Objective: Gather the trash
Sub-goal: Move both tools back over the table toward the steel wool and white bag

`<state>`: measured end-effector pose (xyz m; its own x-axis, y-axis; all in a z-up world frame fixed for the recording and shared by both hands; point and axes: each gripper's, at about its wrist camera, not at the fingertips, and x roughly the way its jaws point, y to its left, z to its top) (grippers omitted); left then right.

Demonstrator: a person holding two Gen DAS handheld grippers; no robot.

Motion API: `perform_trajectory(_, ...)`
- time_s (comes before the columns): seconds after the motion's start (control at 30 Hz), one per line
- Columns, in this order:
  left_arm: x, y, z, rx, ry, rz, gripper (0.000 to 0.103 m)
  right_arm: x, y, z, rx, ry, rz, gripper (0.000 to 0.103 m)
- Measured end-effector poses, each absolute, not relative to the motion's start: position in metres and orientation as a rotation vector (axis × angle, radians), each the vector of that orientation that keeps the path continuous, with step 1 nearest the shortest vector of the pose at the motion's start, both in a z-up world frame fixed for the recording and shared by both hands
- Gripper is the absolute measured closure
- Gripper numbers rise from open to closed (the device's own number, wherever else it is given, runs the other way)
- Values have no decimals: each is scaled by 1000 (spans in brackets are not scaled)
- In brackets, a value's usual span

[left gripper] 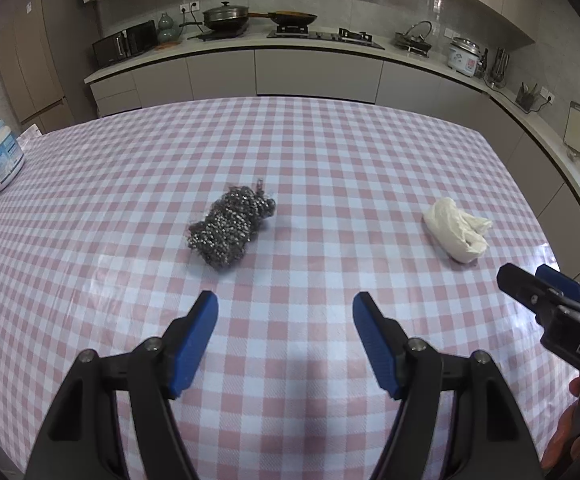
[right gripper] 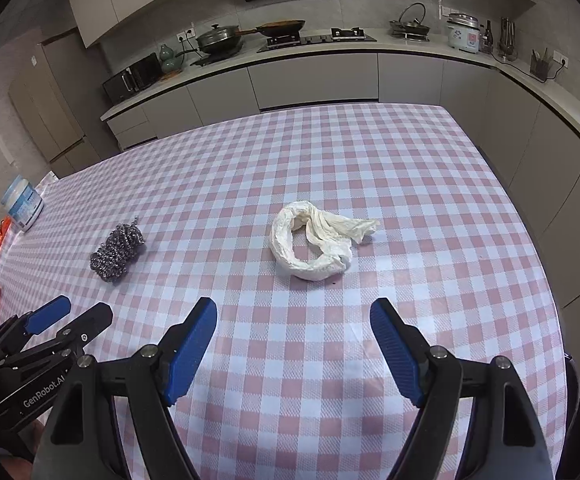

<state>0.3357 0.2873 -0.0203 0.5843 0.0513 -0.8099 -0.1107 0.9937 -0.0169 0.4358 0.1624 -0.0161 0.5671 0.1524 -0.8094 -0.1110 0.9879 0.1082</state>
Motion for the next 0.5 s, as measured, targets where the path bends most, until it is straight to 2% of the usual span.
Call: perform_trajectory(0.5, 370, 314, -35, -63, 965, 118, 32, 478, 168, -38, 51, 994, 120, 22)
